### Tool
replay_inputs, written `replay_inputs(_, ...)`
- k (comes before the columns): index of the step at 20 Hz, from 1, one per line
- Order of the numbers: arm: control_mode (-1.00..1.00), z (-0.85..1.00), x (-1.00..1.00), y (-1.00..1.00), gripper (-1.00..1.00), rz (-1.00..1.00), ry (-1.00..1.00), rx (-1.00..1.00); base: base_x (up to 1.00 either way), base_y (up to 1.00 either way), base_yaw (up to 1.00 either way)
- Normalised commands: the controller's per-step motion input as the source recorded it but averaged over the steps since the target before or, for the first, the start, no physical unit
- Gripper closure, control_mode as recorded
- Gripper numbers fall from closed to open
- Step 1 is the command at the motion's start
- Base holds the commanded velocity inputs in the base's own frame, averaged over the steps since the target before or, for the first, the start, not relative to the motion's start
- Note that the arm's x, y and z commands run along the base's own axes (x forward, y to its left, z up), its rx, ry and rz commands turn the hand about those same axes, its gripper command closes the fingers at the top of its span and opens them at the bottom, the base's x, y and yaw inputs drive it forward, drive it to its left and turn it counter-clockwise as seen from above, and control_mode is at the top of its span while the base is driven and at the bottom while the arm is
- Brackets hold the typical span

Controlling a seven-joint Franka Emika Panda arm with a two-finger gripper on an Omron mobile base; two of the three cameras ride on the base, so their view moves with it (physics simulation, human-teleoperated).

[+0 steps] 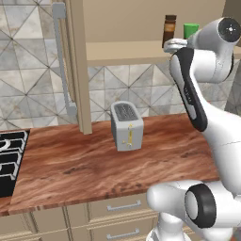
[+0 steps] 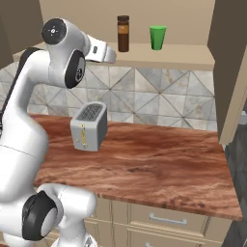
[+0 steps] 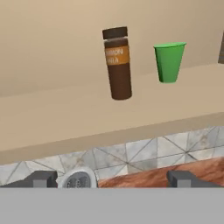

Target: Take the cinnamon bottle from the cabinet and place it on the dining table, next to the plate with the cupcake. Then take the chocolate from the dining counter and place it on the cupcake plate.

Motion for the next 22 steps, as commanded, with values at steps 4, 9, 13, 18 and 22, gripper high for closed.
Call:
replay_inputs(4, -1.0, 0.15, 0.49, -0.27, -1.0, 0.0, 0.03, 0.0, 0.0, 0.0, 0.0)
replay_inputs(9, -1.0, 0.0, 0.47, -0.23, -1.0, 0.02, 0.07, 0.0, 0.0, 0.0, 0.0)
replay_inputs(13, -1.0, -0.17, 0.46, -0.1, -1.0, 0.11, 0.1, 0.0, 0.0, 0.0, 0.0)
replay_inputs(18, -1.0, -0.09, 0.45, -0.19, -1.0, 0.2, 0.04, 0.0, 0.0, 0.0, 0.0)
replay_inputs(22, -1.0, 0.0, 0.38, -0.12, -1.0, 0.12, 0.0, -0.07, 0.0, 0.0, 0.0)
